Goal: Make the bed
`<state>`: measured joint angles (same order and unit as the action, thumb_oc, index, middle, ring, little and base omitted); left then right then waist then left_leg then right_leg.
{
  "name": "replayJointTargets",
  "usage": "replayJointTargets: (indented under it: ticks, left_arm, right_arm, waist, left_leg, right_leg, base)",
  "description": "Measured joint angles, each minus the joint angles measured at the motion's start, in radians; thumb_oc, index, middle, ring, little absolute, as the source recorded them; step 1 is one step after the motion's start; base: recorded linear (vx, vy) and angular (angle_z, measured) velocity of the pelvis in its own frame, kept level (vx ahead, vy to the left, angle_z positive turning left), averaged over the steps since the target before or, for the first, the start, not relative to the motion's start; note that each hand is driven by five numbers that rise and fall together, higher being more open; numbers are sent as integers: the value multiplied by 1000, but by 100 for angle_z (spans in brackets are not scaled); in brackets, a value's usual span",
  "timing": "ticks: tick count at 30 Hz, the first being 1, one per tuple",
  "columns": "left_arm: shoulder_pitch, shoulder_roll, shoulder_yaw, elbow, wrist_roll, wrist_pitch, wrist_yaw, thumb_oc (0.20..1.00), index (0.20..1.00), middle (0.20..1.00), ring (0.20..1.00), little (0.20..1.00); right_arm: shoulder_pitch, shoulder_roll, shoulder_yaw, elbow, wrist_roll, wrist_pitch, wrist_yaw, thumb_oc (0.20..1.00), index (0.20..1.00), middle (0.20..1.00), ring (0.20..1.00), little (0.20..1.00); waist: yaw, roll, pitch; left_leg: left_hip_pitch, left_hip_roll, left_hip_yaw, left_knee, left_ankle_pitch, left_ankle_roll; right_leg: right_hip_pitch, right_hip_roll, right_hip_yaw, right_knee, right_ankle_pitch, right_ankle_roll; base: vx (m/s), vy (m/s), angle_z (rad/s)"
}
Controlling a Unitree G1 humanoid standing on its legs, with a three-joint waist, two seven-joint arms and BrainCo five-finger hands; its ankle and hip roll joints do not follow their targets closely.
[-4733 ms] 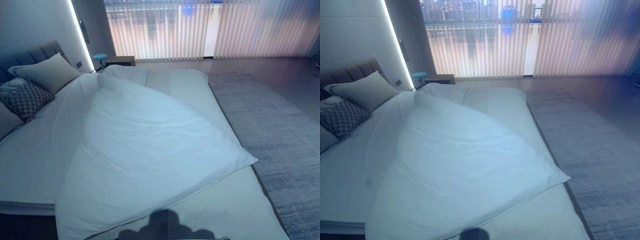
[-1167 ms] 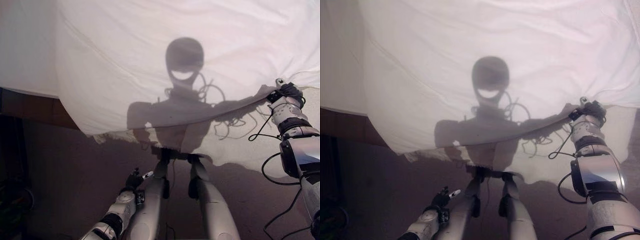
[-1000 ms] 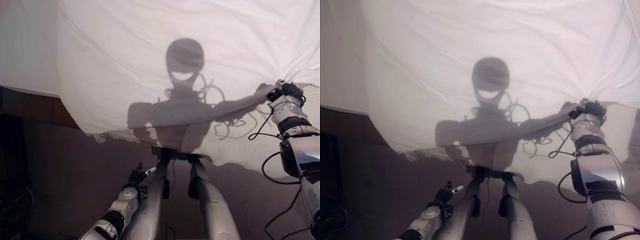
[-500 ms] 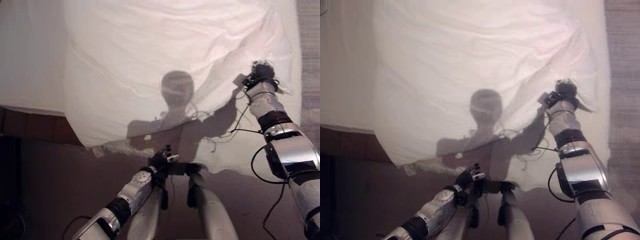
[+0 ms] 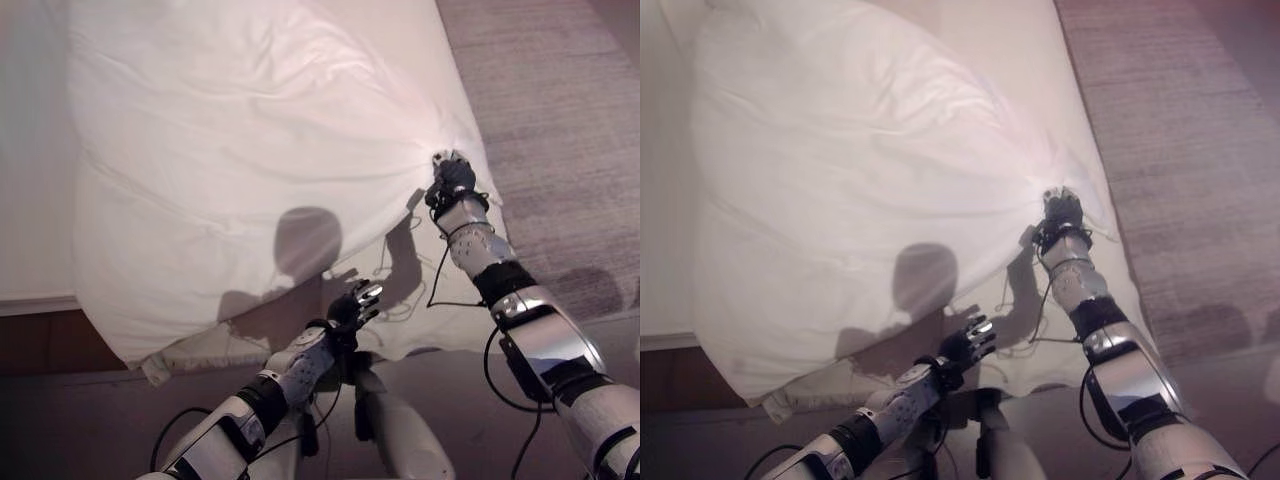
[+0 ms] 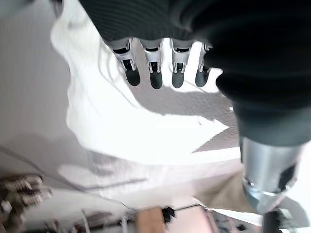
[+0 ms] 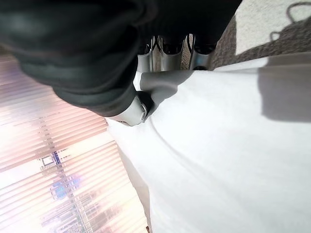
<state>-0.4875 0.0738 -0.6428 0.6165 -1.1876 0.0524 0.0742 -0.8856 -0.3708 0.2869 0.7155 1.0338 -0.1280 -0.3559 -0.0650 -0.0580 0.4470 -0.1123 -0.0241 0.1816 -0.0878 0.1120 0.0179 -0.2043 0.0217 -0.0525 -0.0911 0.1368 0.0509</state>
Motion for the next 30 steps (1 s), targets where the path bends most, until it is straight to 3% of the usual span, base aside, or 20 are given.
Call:
replayJointTargets:
  ticks: [4, 12, 18, 30]
  left_arm:
    - [-29, -48, 123, 3, -95, -40, 63, 1000, 1000, 1000, 1000, 1000]
    - [-50, -92, 351, 38, -134, -139, 170, 1000, 1000, 1000, 1000, 1000]
    - [-54, -118, 414, 43, -134, -199, 242, 1000, 1000, 1000, 1000, 1000]
    - [-77, -159, 546, 128, -82, -237, 363, 1000, 1000, 1000, 1000, 1000]
  right_arm:
    - [72, 11, -2, -58, -1, 3, -2, 200, 200, 200, 200, 200]
    - [217, 83, -6, -133, -3, 3, -11, 200, 200, 200, 200, 200]
    - [276, 127, -14, -168, -24, 3, -26, 200, 200, 200, 200, 200]
    - [373, 179, -15, -280, -40, 2, -63, 200, 200, 200, 200, 200]
  waist:
    - [0, -10, -13]
    - [1, -13, -94]
    - [1, -17, -121]
    - [0, -34, -160]
  left_leg:
    - [33, -1, -2, 0, -2, 1]
    - [57, 1, -10, 0, -13, 0]
    - [67, 3, -23, 0, -14, 0]
    - [103, 9, -21, 0, -22, -2]
  right_leg:
    - [34, -2, -4, 0, 0, -1]
    - [62, -2, -12, 0, -11, 8]
    - [78, -5, -31, 0, -19, 7]
    - [116, -2, -40, 0, -37, 14]
  base:
    - [10, -22, 2]
    - [21, -36, 3]
    - [-3, -25, 10]
    - [36, -14, 2]
